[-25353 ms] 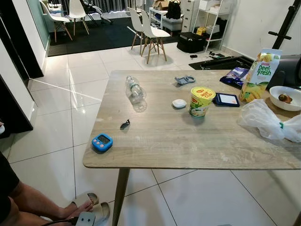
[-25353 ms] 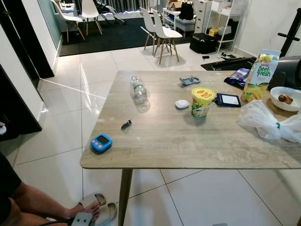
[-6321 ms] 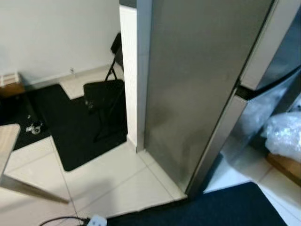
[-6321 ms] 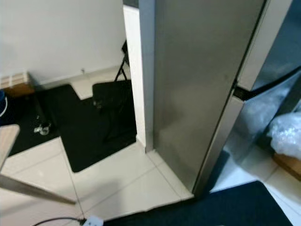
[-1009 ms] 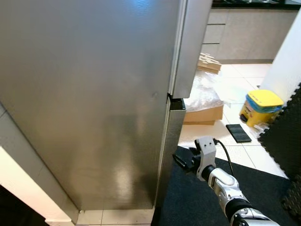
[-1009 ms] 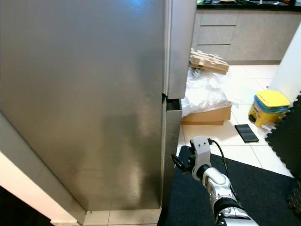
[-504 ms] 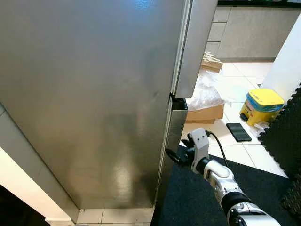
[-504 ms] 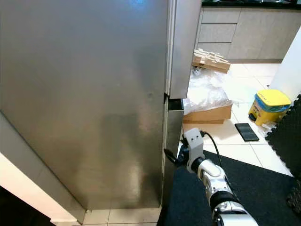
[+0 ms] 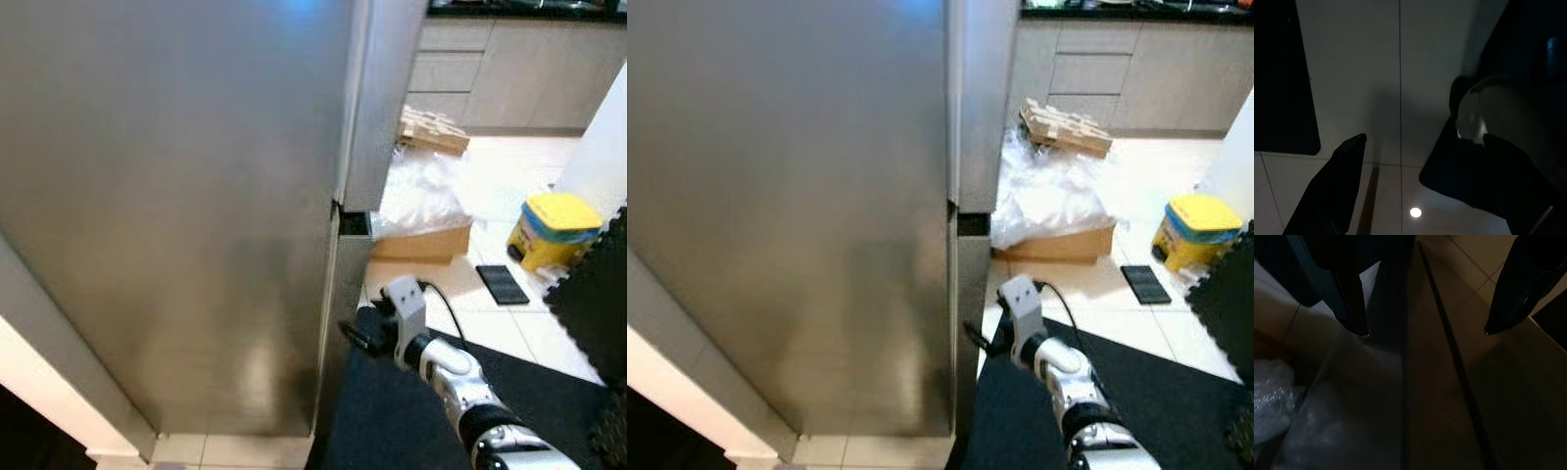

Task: Restocking fridge

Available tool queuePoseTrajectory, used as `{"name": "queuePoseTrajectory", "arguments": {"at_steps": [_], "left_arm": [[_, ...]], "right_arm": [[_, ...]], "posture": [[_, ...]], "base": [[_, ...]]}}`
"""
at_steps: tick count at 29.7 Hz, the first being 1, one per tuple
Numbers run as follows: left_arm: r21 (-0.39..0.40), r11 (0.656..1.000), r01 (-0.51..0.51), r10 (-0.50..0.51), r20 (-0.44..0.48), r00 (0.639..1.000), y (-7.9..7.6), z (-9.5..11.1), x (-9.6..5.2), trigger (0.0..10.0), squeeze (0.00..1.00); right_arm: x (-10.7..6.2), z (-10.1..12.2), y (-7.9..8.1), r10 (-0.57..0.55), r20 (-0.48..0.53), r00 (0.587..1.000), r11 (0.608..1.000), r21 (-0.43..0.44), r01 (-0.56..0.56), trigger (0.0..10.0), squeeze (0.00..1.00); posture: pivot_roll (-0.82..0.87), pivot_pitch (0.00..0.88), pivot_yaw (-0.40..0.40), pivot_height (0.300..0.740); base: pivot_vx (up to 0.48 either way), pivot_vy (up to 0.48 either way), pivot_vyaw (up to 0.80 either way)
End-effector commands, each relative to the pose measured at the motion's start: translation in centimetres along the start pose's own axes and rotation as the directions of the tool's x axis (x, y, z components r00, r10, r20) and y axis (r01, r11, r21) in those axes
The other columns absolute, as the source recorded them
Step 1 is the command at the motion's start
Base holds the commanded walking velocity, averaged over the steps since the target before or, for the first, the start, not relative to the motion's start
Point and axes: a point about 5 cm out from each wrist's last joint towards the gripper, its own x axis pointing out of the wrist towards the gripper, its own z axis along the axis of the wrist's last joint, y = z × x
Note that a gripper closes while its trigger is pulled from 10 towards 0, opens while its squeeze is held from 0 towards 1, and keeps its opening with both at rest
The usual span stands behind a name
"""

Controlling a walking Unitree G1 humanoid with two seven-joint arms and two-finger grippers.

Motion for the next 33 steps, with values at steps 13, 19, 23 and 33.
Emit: {"name": "queuePoseTrajectory", "arguments": {"at_steps": [13,19,23,33], "left_arm": [[-0.002,1.000,-0.007,0.007,-0.019,1.000,0.1,-0.7,-0.1,10.0,0.00],[-0.002,1.000,-0.004,0.004,-0.020,1.000,-0.1,-0.8,-0.1,10.0,0.00],[-0.003,1.000,-0.002,0.002,-0.020,1.000,-0.1,-0.8,0.0,10.0,0.00],[-0.006,1.000,0.009,-0.009,-0.017,1.000,-0.6,-0.7,0.0,10.0,0.00]], "right_arm": [[1.5,3.4,0.9,0.056,0.137,0.989,0.997,-0.067,-0.047,10.0,0.00],[1.8,5.1,0.2,-0.006,0.178,0.984,0.993,-0.115,0.027,10.0,0.00],[2.2,6.8,-0.2,-0.055,0.240,0.969,0.991,-0.107,0.083,10.0,0.00],[3.0,10.2,0.4,-0.093,0.343,0.935,0.984,-0.112,0.139,10.0,0.00]], "posture": [[0.06,0.000,-0.001,0.740],[0.06,0.000,-0.004,0.740],[0.06,0.000,-0.006,0.740],[0.06,0.000,-0.013,0.740]], "base": [[0.000,0.000,0.00],[0.000,0.000,0.00],[0.000,0.000,0.00],[0.000,0.000,0.00]]}}
